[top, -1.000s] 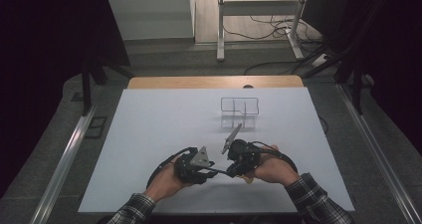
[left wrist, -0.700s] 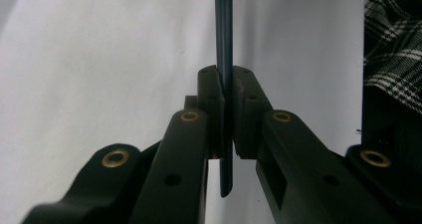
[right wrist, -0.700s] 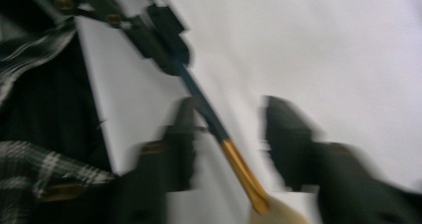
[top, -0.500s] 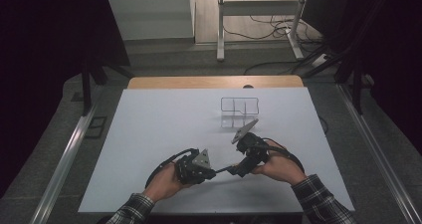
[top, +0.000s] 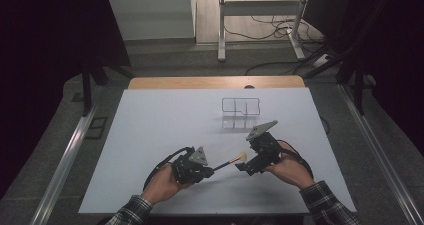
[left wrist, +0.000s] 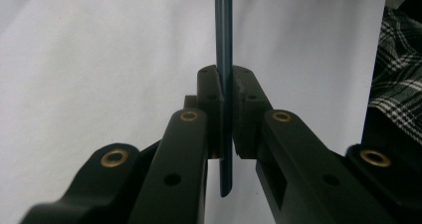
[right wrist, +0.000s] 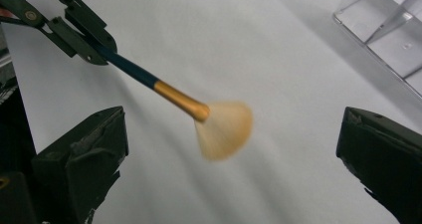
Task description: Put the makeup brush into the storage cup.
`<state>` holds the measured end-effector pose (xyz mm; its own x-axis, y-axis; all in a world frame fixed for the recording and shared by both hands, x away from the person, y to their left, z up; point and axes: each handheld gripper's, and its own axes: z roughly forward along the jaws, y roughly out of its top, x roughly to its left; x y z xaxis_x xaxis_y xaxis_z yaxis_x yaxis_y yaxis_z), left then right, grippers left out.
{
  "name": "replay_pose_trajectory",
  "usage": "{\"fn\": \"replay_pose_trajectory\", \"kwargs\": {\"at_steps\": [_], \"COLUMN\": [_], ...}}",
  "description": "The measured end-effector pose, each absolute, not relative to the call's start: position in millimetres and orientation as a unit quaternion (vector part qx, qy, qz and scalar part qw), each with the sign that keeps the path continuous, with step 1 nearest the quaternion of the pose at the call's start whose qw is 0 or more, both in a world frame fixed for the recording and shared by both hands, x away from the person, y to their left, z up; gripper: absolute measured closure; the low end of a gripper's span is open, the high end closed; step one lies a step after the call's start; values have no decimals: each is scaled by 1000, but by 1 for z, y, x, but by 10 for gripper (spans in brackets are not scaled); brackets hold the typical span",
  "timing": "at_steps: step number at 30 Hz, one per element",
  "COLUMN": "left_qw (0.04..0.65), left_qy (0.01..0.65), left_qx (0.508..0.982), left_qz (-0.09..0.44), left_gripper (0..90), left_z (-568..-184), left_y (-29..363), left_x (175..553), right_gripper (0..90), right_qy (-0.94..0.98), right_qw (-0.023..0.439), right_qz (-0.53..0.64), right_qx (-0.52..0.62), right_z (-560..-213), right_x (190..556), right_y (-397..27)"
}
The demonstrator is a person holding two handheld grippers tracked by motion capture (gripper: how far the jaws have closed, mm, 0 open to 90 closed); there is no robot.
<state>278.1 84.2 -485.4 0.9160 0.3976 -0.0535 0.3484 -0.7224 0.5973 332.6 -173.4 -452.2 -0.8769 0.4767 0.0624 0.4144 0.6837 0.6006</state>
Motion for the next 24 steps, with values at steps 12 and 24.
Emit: {"fn": "replay_pose_trajectory", "kwargs": {"at_steps": [12,24], "left_qw": [324,344], "left_qy": [220,243], "left_qx": [919,906], "left_qz": [38,37], "left_gripper": [844,843], "left_z": [-482,-479], "left_y": [99,107], "left_x": [273,269], "right_gripper": [0,0], "right_qy": [899,880], "right_qw": [57,44], "right_qz": [344,376], "right_qx": [264,288], "right_z": [-457,-464], "right_x": [325,317], "right_y": [-188,-203]}}
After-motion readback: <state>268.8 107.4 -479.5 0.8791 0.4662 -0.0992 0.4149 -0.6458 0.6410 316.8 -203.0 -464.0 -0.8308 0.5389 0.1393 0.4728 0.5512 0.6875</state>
